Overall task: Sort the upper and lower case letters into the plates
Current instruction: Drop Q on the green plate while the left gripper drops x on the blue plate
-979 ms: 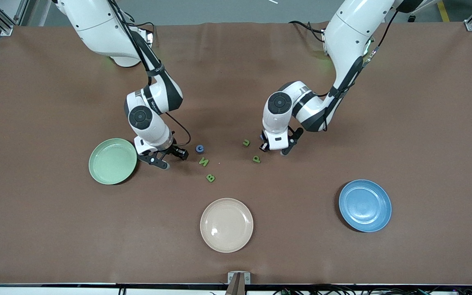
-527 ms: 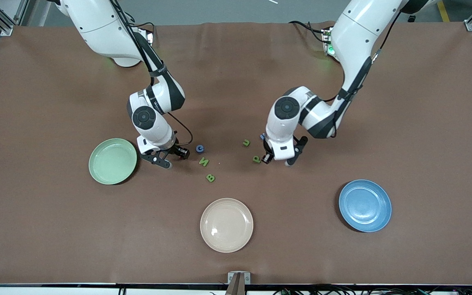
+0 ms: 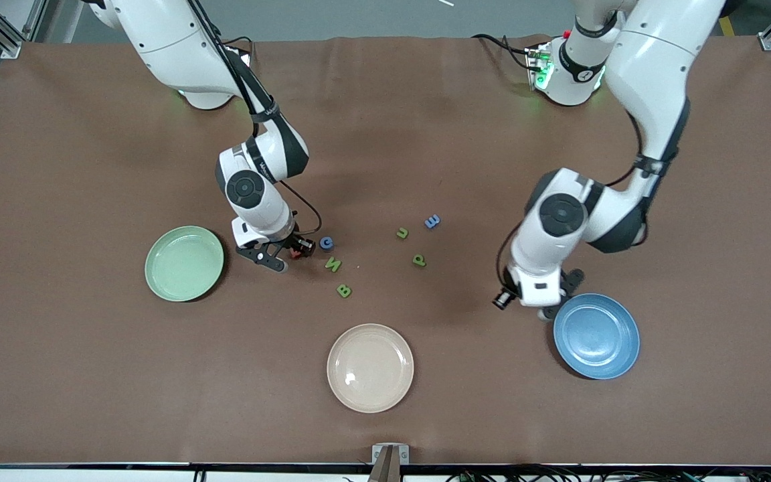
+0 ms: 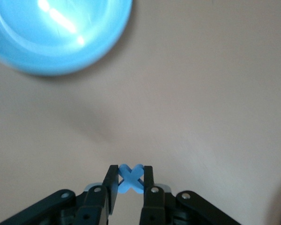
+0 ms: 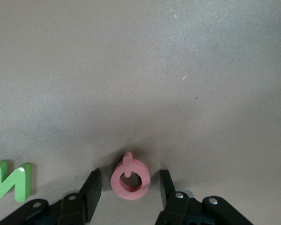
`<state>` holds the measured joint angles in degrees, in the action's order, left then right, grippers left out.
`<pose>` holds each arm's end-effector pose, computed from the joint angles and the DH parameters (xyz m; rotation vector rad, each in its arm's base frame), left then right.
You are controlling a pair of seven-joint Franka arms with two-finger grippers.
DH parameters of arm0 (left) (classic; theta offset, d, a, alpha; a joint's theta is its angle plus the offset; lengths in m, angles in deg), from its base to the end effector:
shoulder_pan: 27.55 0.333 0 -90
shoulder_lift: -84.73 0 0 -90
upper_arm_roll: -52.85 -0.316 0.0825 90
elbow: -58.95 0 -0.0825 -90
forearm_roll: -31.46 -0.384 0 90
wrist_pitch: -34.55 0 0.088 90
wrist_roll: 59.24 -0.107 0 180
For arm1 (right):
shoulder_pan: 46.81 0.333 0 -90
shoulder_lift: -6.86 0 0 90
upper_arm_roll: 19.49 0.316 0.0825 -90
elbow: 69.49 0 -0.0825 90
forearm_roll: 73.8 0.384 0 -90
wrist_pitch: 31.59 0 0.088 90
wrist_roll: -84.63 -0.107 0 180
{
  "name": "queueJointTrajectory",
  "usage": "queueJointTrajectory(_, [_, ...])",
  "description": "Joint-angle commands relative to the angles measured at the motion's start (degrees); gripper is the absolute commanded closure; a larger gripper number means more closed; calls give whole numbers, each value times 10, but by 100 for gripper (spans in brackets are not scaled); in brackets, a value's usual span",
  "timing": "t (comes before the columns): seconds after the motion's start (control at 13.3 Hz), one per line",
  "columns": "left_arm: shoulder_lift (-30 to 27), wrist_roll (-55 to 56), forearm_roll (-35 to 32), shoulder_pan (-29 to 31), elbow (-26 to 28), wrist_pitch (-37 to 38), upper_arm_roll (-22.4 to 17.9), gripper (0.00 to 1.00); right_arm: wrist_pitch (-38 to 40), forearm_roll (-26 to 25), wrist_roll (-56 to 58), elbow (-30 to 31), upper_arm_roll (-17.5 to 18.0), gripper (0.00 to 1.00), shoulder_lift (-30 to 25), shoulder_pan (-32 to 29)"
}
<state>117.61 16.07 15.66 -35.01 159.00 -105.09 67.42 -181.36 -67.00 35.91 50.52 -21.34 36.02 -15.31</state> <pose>0.6363 -0.2377 0.2671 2.8352 1.1664 0.2124 0.5077 0.2859 0.1753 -3.0280 0.6627 0.0300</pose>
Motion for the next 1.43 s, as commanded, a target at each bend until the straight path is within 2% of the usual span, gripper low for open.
queueJointTrajectory(0.0, [2, -125, -8, 65, -14, 9, 6, 100, -4, 2, -12, 7, -5, 66, 0, 10])
queueJointTrajectory(0.08, [8, -175, -8, 86, -16, 9, 6, 100, -2, 1, -12, 7, -6, 82, -1, 8])
queueJointTrajectory(0.15, [22, -210, -8, 98, -20, 9, 6, 100, 1, 2, -12, 7, -6, 94, -1, 7])
queueJointTrajectory(0.3, [52, -262, -8, 123, -40, 1, 3, 96, 6, 1, -7, 7, -9, 99, -9, 3])
queueJointTrajectory(0.38, [67, -277, -9, 134, -51, 1, 3, 90, 22, -1, -2, 6, -10, 99, -18, -2])
queueJointTrajectory(0.45, [71, -294, -12, 136, -54, 1, 1, 68, 52, -1, 33, 7, -14, 100, -44, -21])
queueJointTrajectory(0.53, [71, -311, -27, 135, -54, 1, -9, 38, 81, -1, 80, 7, -16, 100, -67, -45])
queueJointTrajectory(0.6, [70, -313, -43, 136, -55, 2, -15, 12, 111, -1, 126, 11, -17, 100, -91, -72])
queueJointTrajectory(0.68, [68, -309, -44, 135, -54, 2, -15, 0, 125, -2, 185, 26, -16, 99, -116, -111])
queueJointTrajectory(0.83, [60, -294, -38, 127, -53, 10, -7, 0, 124, -2, 289, 57, -17, 99, -141, -168])
queueJointTrajectory(0.98, [51, -264, -37, 92, -52, 28, 2, 0, 120, -2, 374, 74, -16, 98, -145, -225])
queueJointTrajectory(1.36, [66, -120, -34, -36, -65, 29, 2, 1, 80, 0, 431, 95, -15, 98, -125, -275])
